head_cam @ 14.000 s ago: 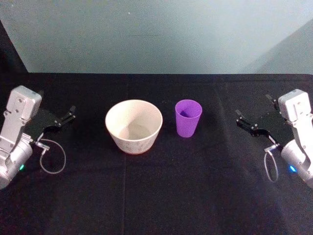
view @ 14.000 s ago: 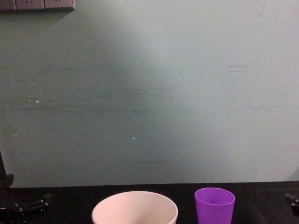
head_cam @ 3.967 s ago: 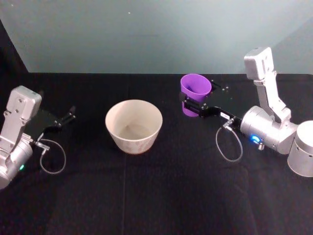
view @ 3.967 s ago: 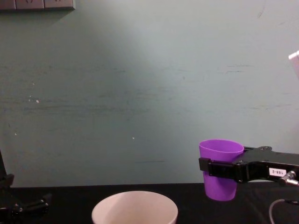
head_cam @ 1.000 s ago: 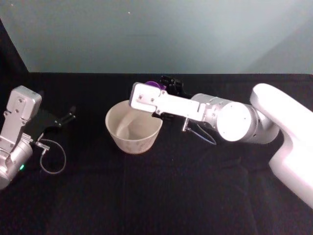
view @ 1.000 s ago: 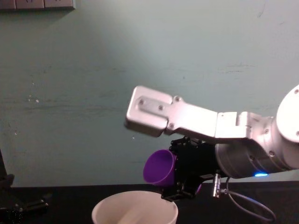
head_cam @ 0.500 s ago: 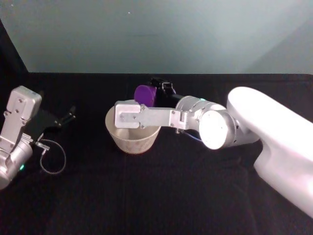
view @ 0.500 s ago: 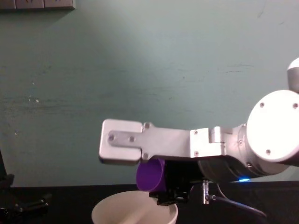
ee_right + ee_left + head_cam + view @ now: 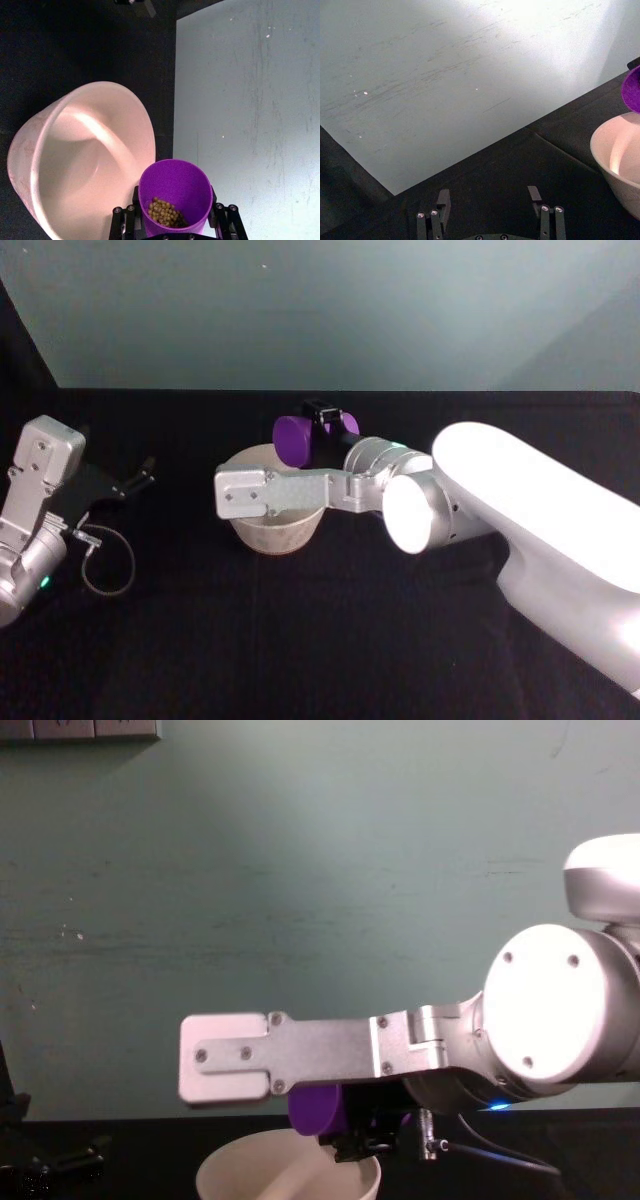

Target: Pick up the cup and pour the mung beans from the cup into the bowl.

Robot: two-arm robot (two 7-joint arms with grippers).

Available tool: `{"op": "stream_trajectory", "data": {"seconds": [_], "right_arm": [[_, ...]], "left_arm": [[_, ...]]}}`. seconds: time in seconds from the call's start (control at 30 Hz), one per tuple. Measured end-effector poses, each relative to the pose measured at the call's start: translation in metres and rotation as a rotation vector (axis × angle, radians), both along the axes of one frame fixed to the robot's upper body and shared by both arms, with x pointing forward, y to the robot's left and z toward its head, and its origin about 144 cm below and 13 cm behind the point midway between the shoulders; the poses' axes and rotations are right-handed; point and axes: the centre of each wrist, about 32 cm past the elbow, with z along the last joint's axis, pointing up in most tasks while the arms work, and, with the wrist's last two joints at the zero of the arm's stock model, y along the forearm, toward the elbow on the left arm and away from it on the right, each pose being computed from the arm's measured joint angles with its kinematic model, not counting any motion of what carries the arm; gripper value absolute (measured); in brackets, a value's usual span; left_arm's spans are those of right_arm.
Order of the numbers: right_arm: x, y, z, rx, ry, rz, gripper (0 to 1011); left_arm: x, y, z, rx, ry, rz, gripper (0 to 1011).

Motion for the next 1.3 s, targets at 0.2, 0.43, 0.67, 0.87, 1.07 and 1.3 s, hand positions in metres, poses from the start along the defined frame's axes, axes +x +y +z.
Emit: {"op": "stream_trajectory", "data": {"seconds": [0.2,0.43,0.67,0.87,1.07,1.3], "right_arm": [[-0.004,0.009,-0.001,-0.052,-0.019,0.009,721],[-0.009,0.018,-0.004,-0.123,-0.048,0.012,722],[-0.013,0.025,-0.006,-0.183,-0.077,0.014,721],[-0.015,0.028,-0.007,-0.214,-0.099,0.016,721],[-0.017,0.03,-0.008,-0.235,-0.118,0.018,721],[-0.018,0.032,-0.009,-0.248,-0.125,0.016,721]], "left_arm": [[0.0,0.0,0.0,0.0,0.0,0.0,1000],[0.0,0.0,0.0,0.0,0.0,0.0,1000],[0.0,0.0,0.0,0.0,0.0,0.0,1000],[0.0,0.0,0.0,0.0,0.0,0.0,1000],[0.0,0.0,0.0,0.0,0.0,0.0,1000],[0.0,0.0,0.0,0.0,0.0,0.0,1000]]}}
